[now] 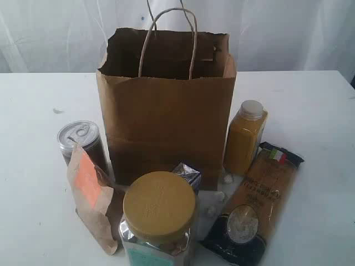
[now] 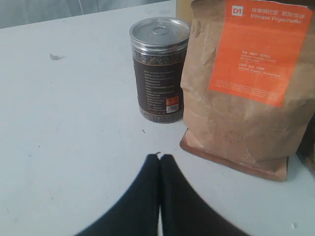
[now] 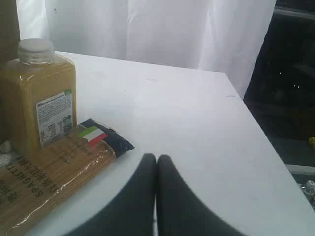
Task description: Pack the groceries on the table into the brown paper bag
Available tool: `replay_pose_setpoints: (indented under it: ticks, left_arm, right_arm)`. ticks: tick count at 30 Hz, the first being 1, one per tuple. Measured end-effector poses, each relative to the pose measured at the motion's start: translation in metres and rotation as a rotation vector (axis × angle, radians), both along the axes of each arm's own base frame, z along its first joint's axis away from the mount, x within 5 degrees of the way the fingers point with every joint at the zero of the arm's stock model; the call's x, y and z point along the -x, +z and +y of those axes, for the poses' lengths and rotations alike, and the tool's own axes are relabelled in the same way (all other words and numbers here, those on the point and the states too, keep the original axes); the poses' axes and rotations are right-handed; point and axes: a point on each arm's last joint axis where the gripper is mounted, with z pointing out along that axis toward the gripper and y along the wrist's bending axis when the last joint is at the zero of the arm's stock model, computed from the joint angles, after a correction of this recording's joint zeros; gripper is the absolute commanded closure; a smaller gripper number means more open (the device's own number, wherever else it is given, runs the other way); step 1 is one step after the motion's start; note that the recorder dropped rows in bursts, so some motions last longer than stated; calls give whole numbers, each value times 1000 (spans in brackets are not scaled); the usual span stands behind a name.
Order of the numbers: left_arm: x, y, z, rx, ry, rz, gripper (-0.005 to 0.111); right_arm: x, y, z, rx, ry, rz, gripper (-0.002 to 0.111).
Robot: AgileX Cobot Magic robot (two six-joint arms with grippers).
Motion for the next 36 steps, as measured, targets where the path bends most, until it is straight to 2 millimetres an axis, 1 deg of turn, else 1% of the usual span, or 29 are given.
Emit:
replay_pose_setpoints:
  ticks: [4,8,9,10,11,13,16,18,19,20,21,22,23,24,25,26,27,28,29,30,31,33,36]
  left_arm:
    - [0,0,0,0,0,0,107]
    - [0,0,0,0,0,0,107]
    - [0,0,0,0,0,0,107]
    - [0,0,0,0,0,0,107]
    - [0,0,0,0,0,0,107]
    - [0,0,0,0,0,0,107]
    - [0,0,0,0,0,0,107]
    - [0,0,0,0,0,0,107]
    - [0,0,0,0,0,0,107]
    - [0,0,0,0,0,0,107]
    - [0,0,0,0,0,0,107]
    - [0,0,0,0,0,0,107]
    - [0,0,0,0,0,0,107]
    - [0,0,0,0,0,0,107]
    - [0,0,0,0,0,0,107]
    - [0,0,0,0,0,0,107]
    - [0,0,0,0,0,0,107]
    - [0,0,0,0,0,0,107]
    - [0,0,0,0,0,0,107]
    - [0,0,0,0,0,0,107]
    - [0,0,0,0,0,0,107]
    - [0,0,0,0,0,0,107]
    - [0,0,0,0,0,0,107]
  right_arm:
    - [0,0,0,7,0,0,108]
    - [-1,4,0,98,13,-43,108]
    - [-1,10,2,70,26,-125,108]
    - [-1,14,3,35,32,-165,108]
    - [-1,23,4,-57,46,-263,108]
    - [0,32,6,-133,65,-355,108]
    - [1,35,6,-163,72,-387,108]
    - [2,39,7,-233,87,-433,108]
    - [3,41,7,-291,98,-455,108]
    - [4,43,7,-432,116,-470,108]
    - [4,44,7,-511,125,-471,108]
    - [4,44,8,-587,139,-464,108]
    - [4,44,9,-614,153,-458,108]
    - [5,47,13,-600,189,-440,108]
    - [6,51,15,-629,224,-430,108]
    - [9,62,19,-595,275,-431,108]
    - [11,71,23,-626,325,-417,108]
    - [12,82,27,-611,369,-403,108]
    - [12,92,33,-578,437,-354,108]
    - [8,109,44,-486,532,-262,108]
    - [3,119,50,-466,584,-198,108]
    - [-7,126,59,-419,671,-98,108]
    - [-31,136,70,-398,765,47,108]
